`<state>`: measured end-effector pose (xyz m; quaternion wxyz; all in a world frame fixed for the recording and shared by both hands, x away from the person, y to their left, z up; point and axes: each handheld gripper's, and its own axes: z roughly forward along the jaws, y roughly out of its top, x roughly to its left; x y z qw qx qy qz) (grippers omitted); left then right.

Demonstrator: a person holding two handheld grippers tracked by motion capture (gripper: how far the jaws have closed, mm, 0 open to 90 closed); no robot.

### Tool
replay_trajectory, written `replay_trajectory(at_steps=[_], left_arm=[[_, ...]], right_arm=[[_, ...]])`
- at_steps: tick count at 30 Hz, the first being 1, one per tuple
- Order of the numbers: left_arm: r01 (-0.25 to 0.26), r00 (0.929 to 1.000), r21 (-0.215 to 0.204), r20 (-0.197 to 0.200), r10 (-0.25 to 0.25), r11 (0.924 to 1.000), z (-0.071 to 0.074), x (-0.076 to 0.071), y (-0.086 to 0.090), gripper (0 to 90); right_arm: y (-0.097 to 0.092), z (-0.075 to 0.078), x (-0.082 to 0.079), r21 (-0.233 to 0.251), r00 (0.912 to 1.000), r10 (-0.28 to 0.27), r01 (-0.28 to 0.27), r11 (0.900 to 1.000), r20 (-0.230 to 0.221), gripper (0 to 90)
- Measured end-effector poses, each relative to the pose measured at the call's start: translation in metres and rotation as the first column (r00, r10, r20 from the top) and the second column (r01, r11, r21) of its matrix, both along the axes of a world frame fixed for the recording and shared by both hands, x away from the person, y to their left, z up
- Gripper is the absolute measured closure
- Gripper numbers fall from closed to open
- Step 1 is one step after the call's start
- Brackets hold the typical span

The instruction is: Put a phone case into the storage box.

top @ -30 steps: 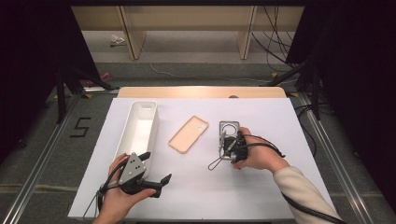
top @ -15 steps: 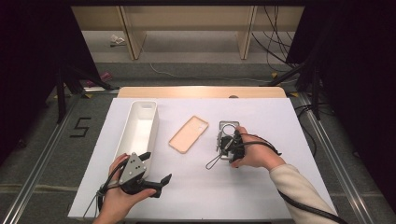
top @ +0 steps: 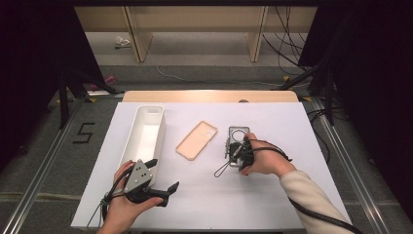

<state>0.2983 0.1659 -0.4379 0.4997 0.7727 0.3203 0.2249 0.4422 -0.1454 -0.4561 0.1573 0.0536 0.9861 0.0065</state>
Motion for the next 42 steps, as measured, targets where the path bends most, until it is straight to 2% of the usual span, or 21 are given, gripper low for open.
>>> replay_trajectory(at_steps=[7, 8, 11, 14, 22, 37, 42], left_arm=[[0.001, 1.0, 0.0, -0.003, -0.001, 1.0, -0.0002, -0.0002, -0.0004, 0.7], [0.001, 1.0, 0.001, -0.002, -0.001, 1.0, -0.0002, -0.0002, -0.0005, 0.7], [0.0, 1.0, 0.002, -0.002, 0.0, 1.0, -0.0003, -0.0002, -0.0006, 0.7], [0.001, 1.0, 0.001, -0.002, -0.001, 1.0, -0.0003, -0.0003, -0.0007, 0.7], [0.0, 1.0, -0.002, -0.004, 0.0, 1.0, -0.0002, -0.0004, -0.0006, 0.7], [-0.002, 1.0, -0.004, -0.003, 0.002, 1.0, -0.0002, -0.0006, -0.0007, 0.9], [-0.001, 1.0, -0.006, -0.003, 0.001, 1.0, -0.0002, -0.0005, -0.0007, 0.9]], right_arm=[[0.0021, 0.0013, -0.0006, -0.021, 0.9997, 0.003, -0.003, 0.9998, -0.023, 32.8], [0.0023, 0.0019, -0.0007, -0.023, 0.999, 0.008, -0.009, 0.9997, -0.044, 37.4], [0.0025, 0.0005, -0.0013, -0.006, 0.9983, 0.017, -0.017, 0.9998, -0.055, 42.7], [0.0034, 0.0013, -0.0015, -0.016, 0.9966, 0.04, -0.041, 0.999, -0.072, 48.4], [0.0057, 0.0016, -0.0046, -0.029, 0.9922, 0.057, -0.061, 0.9977, -0.111, 61.2], [0.0061, 0.0012, -0.0068, -0.031, 0.9866, 0.07, -0.075, 0.9967, -0.148, 75.8], [0.0065, 0.0014, -0.0076, -0.033, 0.9856, 0.069, -0.075, 0.9966, -0.155, 78.2]])
